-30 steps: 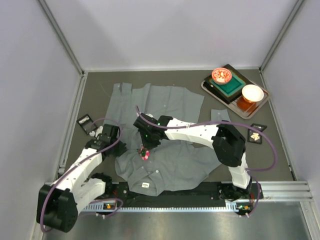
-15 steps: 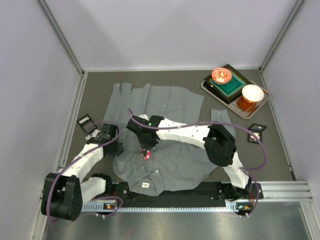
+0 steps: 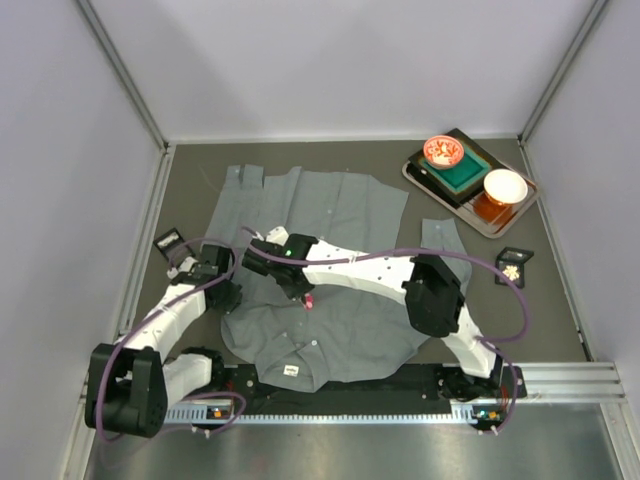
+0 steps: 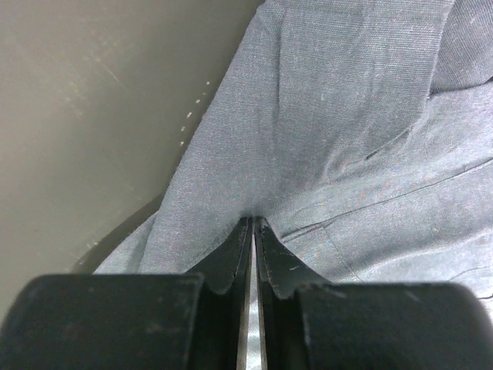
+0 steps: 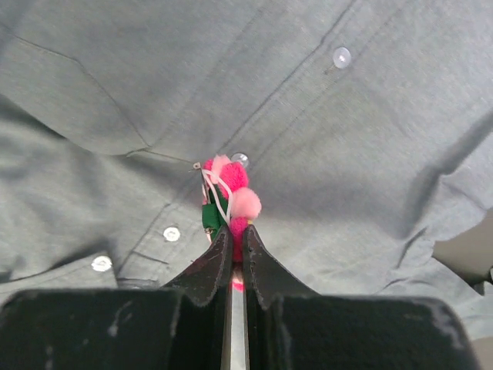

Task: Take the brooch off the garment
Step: Remove the brooch from the clothes.

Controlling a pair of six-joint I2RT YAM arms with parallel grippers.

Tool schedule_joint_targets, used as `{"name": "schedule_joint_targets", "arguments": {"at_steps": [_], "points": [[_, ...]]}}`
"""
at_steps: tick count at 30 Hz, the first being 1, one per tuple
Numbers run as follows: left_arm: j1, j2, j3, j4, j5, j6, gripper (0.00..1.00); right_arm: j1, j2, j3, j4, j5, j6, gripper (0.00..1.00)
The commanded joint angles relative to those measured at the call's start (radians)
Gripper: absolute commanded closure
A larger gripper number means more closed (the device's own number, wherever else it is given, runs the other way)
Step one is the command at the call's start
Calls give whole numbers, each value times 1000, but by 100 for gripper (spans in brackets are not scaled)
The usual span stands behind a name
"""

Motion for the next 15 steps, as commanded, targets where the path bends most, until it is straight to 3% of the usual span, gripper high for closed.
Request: {"name": "schedule_joint_targets", "arguments": {"at_steps": [1, 4, 7, 8, 11, 12, 14, 15], "points": [[12, -1, 51, -72, -52, 71, 89, 5, -125, -50, -22, 59, -18, 100], [12, -30, 74, -31, 11, 155, 86, -9, -258, -163, 126, -15, -76, 100], [12, -42, 140, -31, 129, 276, 79, -86, -396, -382, 321, -237, -134, 100], [11, -48, 175, -49, 165, 327, 78, -139, -488, -500, 457, -303, -153, 100], [11, -125, 214, -54, 238, 404, 62, -227, -614, -670, 591, -551, -240, 100], [9, -151, 215, -34, 311, 424, 51, -272, -632, -703, 657, -667, -307, 100], [9, -225, 226, -2, 401, 457, 43, -319, -663, -766, 683, -788, -383, 100], [9, -245, 223, 44, 511, 467, 41, -351, -669, -777, 684, -858, -441, 100]]}}
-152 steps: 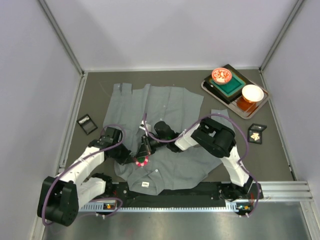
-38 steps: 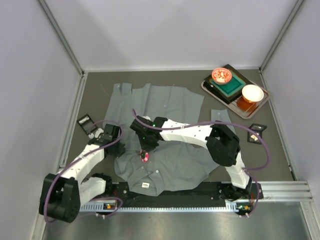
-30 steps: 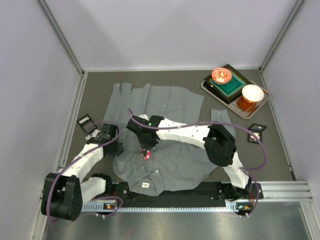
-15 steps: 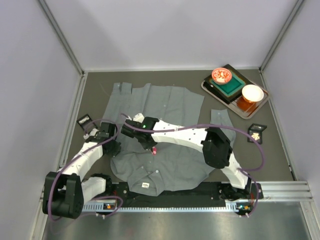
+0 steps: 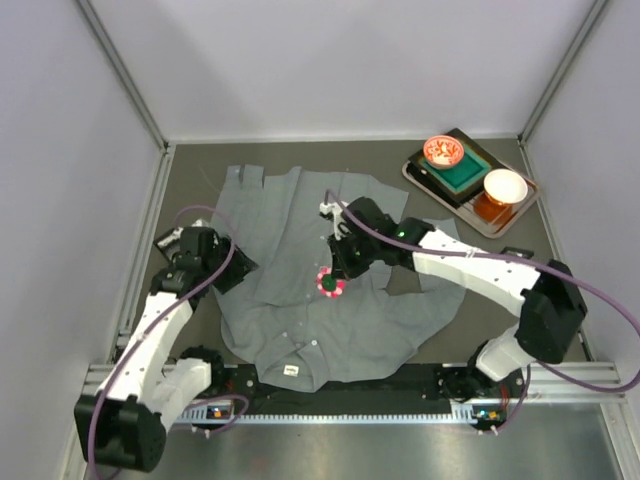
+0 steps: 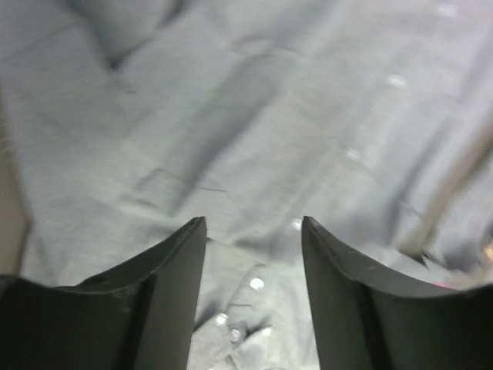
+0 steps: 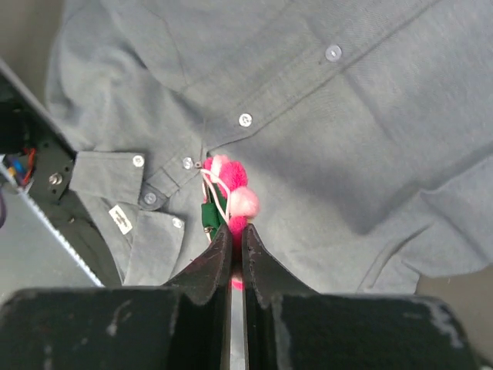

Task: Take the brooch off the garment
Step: Remove the brooch from the clothes, then close the brooch.

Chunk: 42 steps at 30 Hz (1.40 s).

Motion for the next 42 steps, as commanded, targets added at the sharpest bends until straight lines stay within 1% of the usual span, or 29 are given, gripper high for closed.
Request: {"name": "schedule_joint_targets", "arguments": {"at_steps": [1, 2, 3, 4, 5, 6, 7, 9, 10, 11, 12, 13, 14, 16, 17, 21, 24, 25, 30, 34, 37, 40, 41, 42], "points": [[1, -134, 34, 128, 343, 127, 40, -94, -61, -91, 212, -409, -242, 100], [0, -142, 19, 171, 403, 124, 40, -104, -69, -113, 211, -446, -267, 100], [-2, -148, 15, 247, 461, 121, 41, -115, -87, -119, 211, -521, -307, 100], [-6, -151, 10, 289, 573, 116, 42, -130, -98, -128, 207, -570, -325, 100], [-20, -151, 5, 319, 609, 108, 42, -138, -115, -149, 209, -613, -341, 100], [-26, -142, 2, 377, 653, 107, 42, -144, -138, -159, 209, -691, -356, 100], [-38, -131, 2, 401, 745, 110, 41, -149, -149, -168, 203, -719, -362, 100], [-46, -78, 25, 392, 840, 146, 41, -157, -169, -185, 185, -791, -411, 100], [-64, -62, 34, 349, 868, 166, 41, -167, -172, -188, 166, -814, -420, 100], [-81, -50, 59, 312, 897, 227, 40, -170, -176, -193, 161, -834, -425, 100], [-98, -27, 71, 280, 896, 263, 39, -172, -178, -191, 155, -871, -433, 100], [-148, -19, 82, 227, 896, 292, 39, -172, -181, -183, 131, -891, -440, 100], [-176, -11, 88, 228, 901, 309, 38, -172, -180, -179, 120, -905, -451, 100], [-248, -5, 73, 286, 928, 282, 38, -174, -166, -164, 100, -937, -454, 100], [-270, -5, 53, 362, 952, 245, 38, -172, -163, -157, 77, -943, -462, 100], [-327, 38, 54, 405, 965, 233, 39, -172, -160, -151, 54, -936, -470, 100], [-383, 79, 37, 493, 994, 176, 41, -173, -158, -145, 46, -927, -470, 100], [-405, 88, 39, 492, 991, 177, 41, -174, -157, -137, 42, -925, -470, 100], [-430, 145, 65, 469, 993, 213, 41, -174, -152, -117, 25, -934, -476, 100], [-459, 187, 97, 470, 1016, 217, 44, -170, -149, -104, 19, -934, -479, 100], [-471, 196, 100, 494, 1025, 203, 50, -167, -146, -96, 14, -927, -479, 100], [-471, 203, 102, 495, 1037, 202, 62, -166, -147, -90, 8, -908, -482, 100], [-471, 206, 103, 481, 1031, 208, 69, -167, -146, -88, 7, -893, -480, 100], [-473, 206, 110, 472, 1031, 216, 72, -166, -146, -85, 7, -881, -477, 100]]}}
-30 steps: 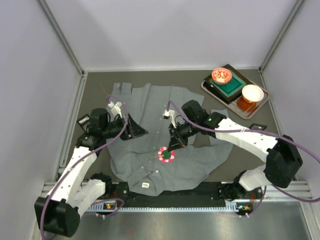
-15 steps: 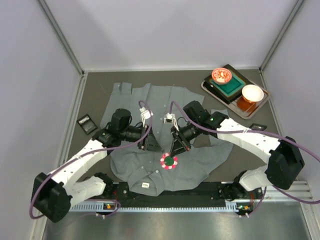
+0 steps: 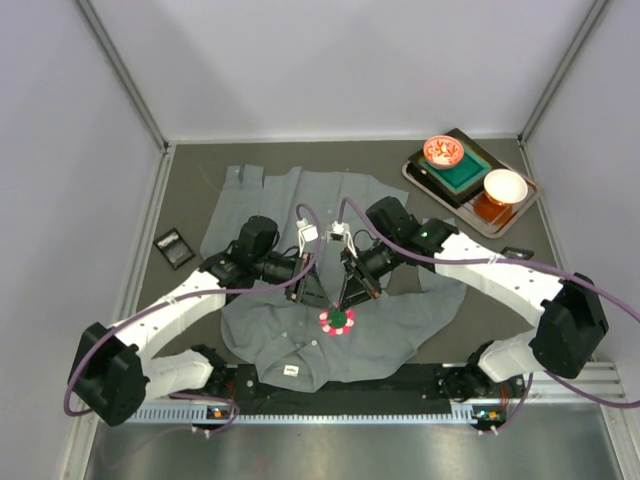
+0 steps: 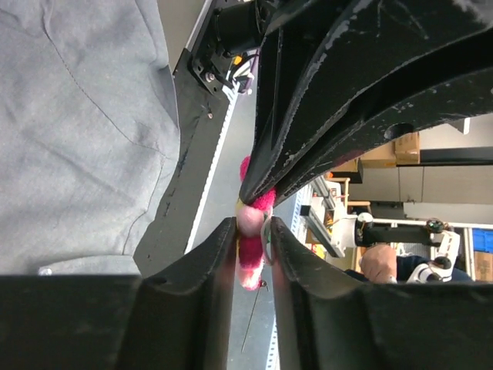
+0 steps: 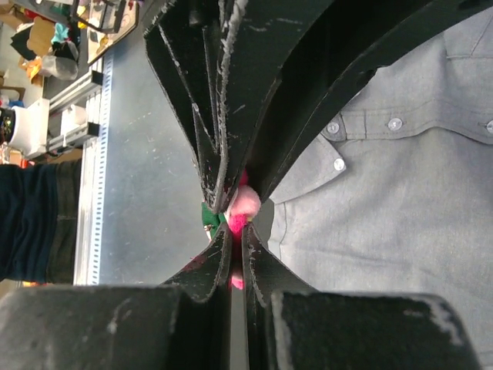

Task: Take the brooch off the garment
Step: Close the brooch.

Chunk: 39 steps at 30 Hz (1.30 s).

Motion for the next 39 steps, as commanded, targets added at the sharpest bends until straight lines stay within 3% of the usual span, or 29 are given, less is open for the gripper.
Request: {"name": "schedule_joint_targets", "arguments": {"at_steps": [1, 5, 9, 12, 14, 17, 18, 22, 25, 32, 39], "points": [[-4, 5, 49, 43, 31, 23, 76, -4, -3, 64, 4, 33, -14, 97], [-4, -18, 47, 48, -23, 9, 99, -14, -52, 35, 27, 299, 72, 70], [-4, -35, 17, 123, -83, -90, 100, -41, -157, -60, 67, 535, 223, 38], [2, -68, -7, 146, -211, -130, 100, -52, -301, -159, 128, 735, 380, 25], [4, -98, -22, 157, -300, -172, 100, -51, -412, -245, 168, 827, 420, 23], [7, -160, -63, 192, -507, -248, 100, -40, -515, -429, 387, 811, 538, 17], [5, -182, -82, 200, -625, -271, 100, 0, -550, -471, 544, 801, 605, 16], [5, -294, -151, 278, -864, -380, 100, 195, -498, -551, 835, 899, 673, 15], [5, -328, -169, 275, -963, -446, 100, 313, -402, -545, 1008, 971, 692, 14], [5, -322, -146, 218, -1020, -531, 100, 371, -218, -502, 1278, 999, 759, 13], [5, -349, -168, 160, -1017, -637, 100, 371, -113, -447, 1327, 998, 712, 13]]}}
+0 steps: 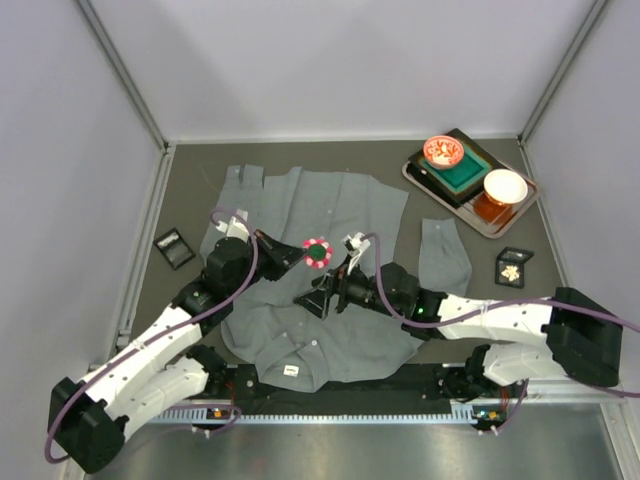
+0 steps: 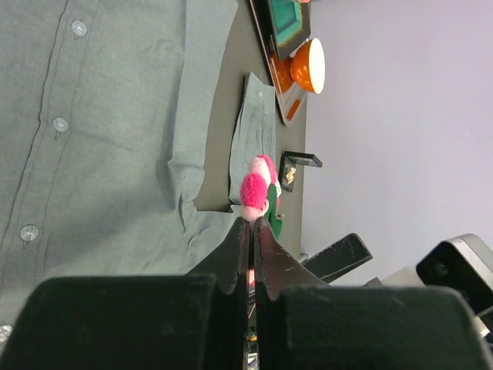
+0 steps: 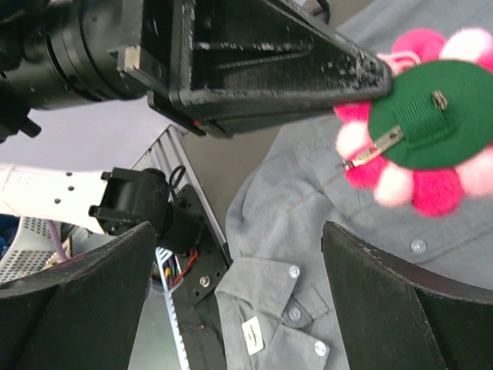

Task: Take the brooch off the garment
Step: Close the brooch.

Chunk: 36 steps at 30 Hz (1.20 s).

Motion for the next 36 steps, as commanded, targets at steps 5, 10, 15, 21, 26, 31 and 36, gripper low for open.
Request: {"name": "schedule_joint_targets", "arguments": {"at_steps": [5, 10, 15, 21, 26, 31, 36], "points": [[0, -61, -44, 31, -32, -152, 100, 14, 106, 132, 168, -36, -13, 13], [0, -68, -60, 18, -28, -174, 100, 14, 95, 129, 195, -50, -9, 13], [0, -61, -60, 17, 0, -146, 100, 10, 83, 160, 116, -16, -21, 13], [2, -104, -83, -6, -8, -105, 100, 0, 57, 168, 56, 8, 5, 14], [2, -129, -87, -35, -22, -28, 100, -34, 28, 188, 10, -19, 39, 14], [0, -120, -93, -17, 30, 26, 100, -65, 32, 228, -44, -51, 43, 14], [0, -132, -126, 20, 83, 4, 100, -123, 84, 281, -108, -106, 19, 14]]}}
